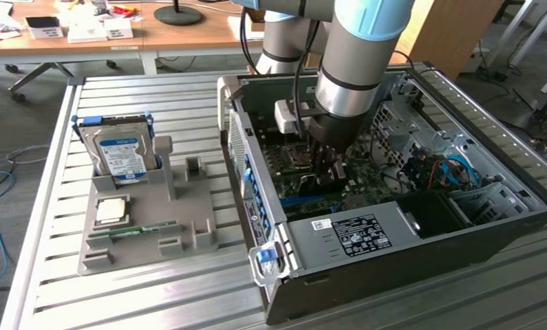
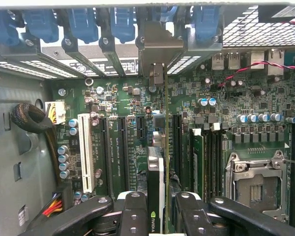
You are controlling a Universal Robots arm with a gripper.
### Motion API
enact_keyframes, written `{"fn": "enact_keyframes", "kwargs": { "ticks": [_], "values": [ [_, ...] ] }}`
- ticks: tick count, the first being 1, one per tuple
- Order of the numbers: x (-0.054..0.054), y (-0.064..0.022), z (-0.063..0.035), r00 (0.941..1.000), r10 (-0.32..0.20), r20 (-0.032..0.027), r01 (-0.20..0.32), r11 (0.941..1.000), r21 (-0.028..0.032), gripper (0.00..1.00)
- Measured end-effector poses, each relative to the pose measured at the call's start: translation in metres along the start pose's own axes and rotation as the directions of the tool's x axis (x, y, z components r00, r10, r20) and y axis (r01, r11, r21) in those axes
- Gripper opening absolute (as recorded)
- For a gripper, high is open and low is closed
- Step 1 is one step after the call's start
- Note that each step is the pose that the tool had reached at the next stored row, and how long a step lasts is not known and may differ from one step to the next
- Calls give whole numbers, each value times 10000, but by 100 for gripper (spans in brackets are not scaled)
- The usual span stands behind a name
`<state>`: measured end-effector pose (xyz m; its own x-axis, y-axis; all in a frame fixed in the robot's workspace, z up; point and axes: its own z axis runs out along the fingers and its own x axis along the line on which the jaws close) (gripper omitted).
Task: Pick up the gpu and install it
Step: 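Insert the gpu into the slot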
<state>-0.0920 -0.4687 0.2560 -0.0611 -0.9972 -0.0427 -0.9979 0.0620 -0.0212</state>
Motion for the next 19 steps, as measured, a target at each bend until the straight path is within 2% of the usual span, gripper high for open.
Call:
{"fn": "enact_keyframes", "kwargs": {
  "ticks": [19],
  "values": [
    [-7, 2, 35, 10000, 1, -2, -1, 10000, 0, 27]
  ]
}}
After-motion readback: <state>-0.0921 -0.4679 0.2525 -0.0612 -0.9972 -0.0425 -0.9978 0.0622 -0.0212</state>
